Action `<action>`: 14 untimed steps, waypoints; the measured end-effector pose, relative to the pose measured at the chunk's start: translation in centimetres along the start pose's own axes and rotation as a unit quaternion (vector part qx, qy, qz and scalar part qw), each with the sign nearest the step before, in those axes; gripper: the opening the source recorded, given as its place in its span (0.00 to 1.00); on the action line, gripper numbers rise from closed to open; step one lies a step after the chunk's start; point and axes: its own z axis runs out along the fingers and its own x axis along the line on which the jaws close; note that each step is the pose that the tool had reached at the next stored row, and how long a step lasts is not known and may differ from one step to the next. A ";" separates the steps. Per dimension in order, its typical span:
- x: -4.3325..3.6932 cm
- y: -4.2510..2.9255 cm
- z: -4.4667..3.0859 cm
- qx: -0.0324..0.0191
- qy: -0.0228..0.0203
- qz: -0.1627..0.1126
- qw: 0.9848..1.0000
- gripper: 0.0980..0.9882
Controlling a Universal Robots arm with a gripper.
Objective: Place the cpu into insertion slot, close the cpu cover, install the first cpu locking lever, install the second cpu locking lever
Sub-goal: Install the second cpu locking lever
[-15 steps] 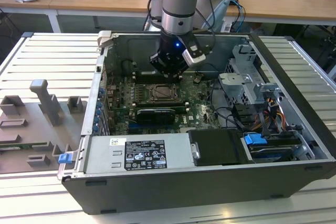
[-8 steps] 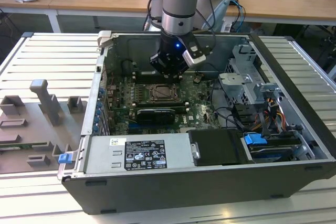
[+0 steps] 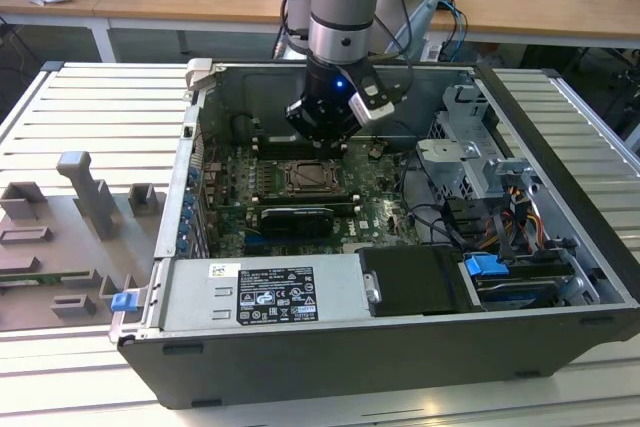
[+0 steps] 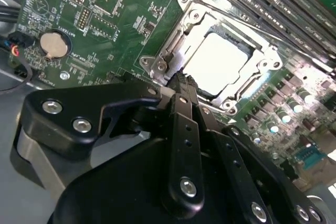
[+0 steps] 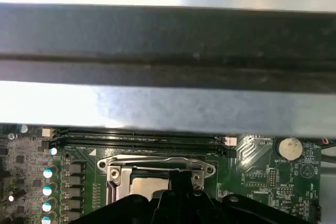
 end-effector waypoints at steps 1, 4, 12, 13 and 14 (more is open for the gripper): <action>0.00 0.00 -0.30 0.000 0.000 0.000 1.000 0.01; 0.02 0.00 -0.87 0.000 0.000 0.000 1.000 0.01; 0.05 -1.06 -0.87 0.000 0.000 0.000 1.000 0.01; 0.06 -1.18 -0.86 0.000 0.000 0.000 1.000 0.01; 0.07 -1.46 -0.85 0.000 0.000 0.000 1.000 0.01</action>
